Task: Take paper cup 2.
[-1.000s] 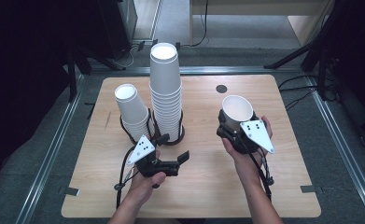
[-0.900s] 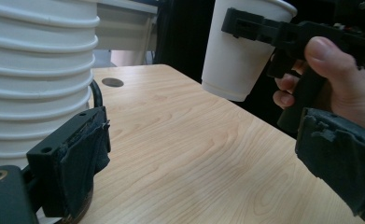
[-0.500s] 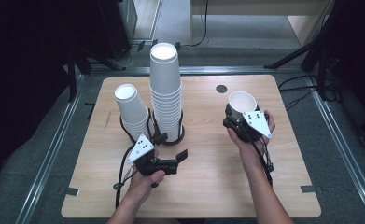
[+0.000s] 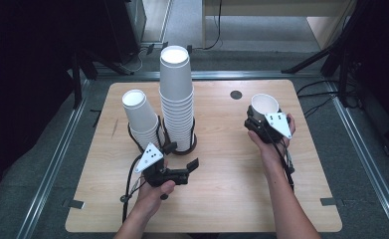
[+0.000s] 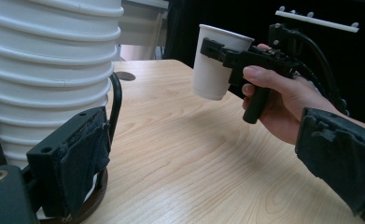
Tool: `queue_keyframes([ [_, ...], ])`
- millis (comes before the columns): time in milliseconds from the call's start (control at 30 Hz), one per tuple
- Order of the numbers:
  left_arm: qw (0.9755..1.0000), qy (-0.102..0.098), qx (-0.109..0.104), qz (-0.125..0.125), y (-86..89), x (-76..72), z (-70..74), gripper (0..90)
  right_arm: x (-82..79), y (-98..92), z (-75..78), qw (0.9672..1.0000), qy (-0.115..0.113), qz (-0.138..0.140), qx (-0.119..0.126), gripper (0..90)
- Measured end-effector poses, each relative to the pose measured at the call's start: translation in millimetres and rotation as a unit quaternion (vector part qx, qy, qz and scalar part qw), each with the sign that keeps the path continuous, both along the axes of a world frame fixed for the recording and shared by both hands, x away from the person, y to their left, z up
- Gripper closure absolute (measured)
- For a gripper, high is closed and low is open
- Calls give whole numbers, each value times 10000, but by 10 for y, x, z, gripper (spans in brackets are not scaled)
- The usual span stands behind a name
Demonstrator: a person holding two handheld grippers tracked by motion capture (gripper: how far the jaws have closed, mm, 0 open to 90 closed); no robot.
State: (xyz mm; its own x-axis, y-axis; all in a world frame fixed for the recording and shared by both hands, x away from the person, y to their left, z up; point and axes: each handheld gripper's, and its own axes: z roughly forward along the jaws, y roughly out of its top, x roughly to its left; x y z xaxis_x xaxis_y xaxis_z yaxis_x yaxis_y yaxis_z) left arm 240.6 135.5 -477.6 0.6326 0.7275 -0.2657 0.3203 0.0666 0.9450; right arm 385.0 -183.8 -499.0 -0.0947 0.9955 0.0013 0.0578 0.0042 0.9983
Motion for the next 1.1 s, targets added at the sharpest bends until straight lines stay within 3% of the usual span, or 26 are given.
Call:
queue_keyframes([
  [333, 9999, 44, -82, 50, 27, 12, -4, 35, 165, -33, -201, 9997, 228, -97, -69, 130],
  [467, 9999, 37, -84, 57, 28, 10, -3, 34, 206, -58, -260, 9993, 312, -185, 89, 123],
  [1100, 9998, 74, -45, 169, 68, 27, 2, 34, 217, -46, -361, 9982, 577, -134, -37, 106],
])
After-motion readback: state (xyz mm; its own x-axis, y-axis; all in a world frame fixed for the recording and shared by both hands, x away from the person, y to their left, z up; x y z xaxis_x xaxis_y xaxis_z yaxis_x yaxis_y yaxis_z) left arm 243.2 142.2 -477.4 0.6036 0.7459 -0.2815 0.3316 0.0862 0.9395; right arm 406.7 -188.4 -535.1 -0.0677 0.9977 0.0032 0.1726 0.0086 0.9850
